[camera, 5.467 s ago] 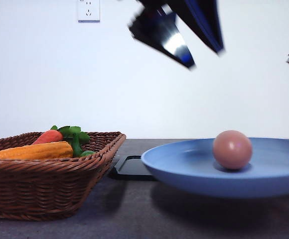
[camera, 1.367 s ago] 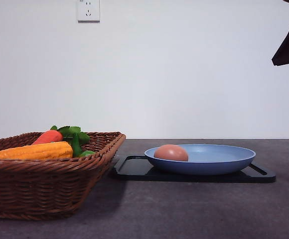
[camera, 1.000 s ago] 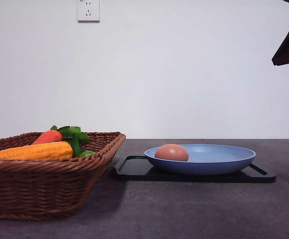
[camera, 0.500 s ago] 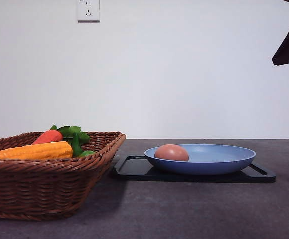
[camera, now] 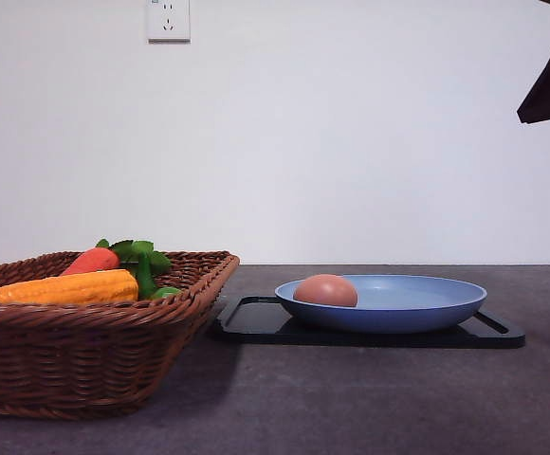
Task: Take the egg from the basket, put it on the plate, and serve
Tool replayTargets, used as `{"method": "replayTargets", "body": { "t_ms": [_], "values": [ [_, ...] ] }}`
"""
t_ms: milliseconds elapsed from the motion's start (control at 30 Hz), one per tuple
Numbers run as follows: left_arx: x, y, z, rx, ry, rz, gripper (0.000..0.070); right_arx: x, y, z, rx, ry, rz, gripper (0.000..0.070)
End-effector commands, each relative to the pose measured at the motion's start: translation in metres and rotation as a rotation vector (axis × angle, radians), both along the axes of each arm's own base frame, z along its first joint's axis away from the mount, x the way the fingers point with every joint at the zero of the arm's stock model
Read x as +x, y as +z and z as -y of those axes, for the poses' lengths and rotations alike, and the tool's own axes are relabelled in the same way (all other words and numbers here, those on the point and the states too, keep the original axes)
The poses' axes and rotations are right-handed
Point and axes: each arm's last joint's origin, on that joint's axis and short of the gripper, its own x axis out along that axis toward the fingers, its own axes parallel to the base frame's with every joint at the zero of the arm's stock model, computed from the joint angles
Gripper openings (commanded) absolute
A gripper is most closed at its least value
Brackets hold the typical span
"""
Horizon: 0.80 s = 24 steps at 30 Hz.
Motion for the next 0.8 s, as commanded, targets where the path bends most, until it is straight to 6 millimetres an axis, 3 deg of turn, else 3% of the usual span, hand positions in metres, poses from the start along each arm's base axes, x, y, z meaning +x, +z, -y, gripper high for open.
{"method": "replayTargets", "body": {
  "t_ms": [0, 767],
  "values": [
    [0.0016, -0.0069, -0.0001, 0.015, -0.001, 0.001, 0.0, 0.0005, 0.0032, -0.001, 0.017, 0.0, 0.008, 0.0],
    [0.0018, -0.0057, -0.0001, 0.015, -0.001, 0.013, 0.0, 0.0007, 0.0032, -0.0008, -0.025, 0.007, 0.028, 0.0]
  ]
}}
